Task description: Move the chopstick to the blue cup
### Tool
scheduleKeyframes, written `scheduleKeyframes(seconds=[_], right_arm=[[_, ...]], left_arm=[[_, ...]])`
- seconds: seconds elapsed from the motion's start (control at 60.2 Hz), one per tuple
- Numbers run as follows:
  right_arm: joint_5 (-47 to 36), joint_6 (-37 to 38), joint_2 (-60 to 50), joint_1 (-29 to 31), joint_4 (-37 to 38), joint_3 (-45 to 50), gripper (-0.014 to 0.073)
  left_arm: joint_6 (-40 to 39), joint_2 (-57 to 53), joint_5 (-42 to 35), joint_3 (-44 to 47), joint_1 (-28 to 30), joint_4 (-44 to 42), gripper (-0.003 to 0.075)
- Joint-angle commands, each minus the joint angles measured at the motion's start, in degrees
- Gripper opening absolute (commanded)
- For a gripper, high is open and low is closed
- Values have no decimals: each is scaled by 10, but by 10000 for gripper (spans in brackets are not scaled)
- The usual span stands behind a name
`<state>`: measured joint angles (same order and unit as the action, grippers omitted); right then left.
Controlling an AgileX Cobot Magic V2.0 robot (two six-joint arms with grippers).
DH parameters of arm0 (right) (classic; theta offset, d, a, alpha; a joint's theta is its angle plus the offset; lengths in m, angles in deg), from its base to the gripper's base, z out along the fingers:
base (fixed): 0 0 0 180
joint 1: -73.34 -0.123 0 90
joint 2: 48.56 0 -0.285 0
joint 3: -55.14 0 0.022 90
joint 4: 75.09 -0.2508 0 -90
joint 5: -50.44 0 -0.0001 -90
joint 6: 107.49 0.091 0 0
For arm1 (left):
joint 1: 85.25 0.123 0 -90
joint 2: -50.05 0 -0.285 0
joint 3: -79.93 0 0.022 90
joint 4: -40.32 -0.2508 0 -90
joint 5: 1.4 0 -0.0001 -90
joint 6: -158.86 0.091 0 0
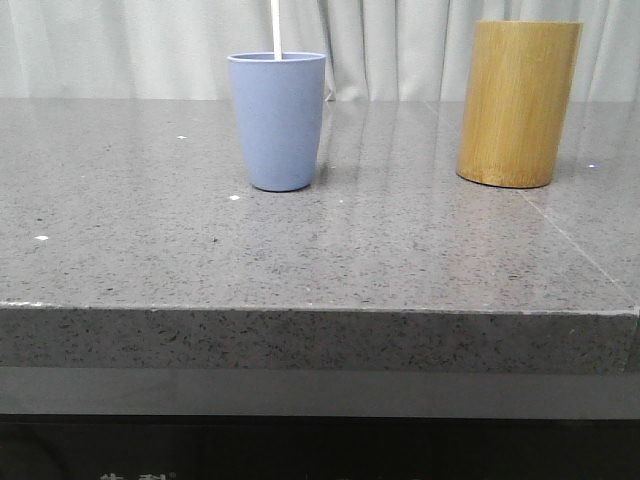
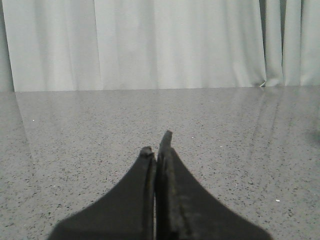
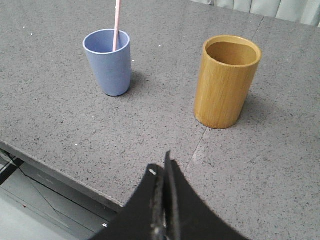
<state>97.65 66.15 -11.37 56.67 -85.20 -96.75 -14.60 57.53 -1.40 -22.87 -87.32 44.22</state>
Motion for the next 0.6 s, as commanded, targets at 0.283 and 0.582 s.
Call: scheduleKeyframes(seconds=[0.283,0.582], right_arm=[[-42,-2,2,4,-3,-14,-67],[-125,-4,-69,50,12,65,-67]], left_arm=[[-2,-15,-51,6,1,6,-19],[-2,-15,-51,6,1,6,-19]])
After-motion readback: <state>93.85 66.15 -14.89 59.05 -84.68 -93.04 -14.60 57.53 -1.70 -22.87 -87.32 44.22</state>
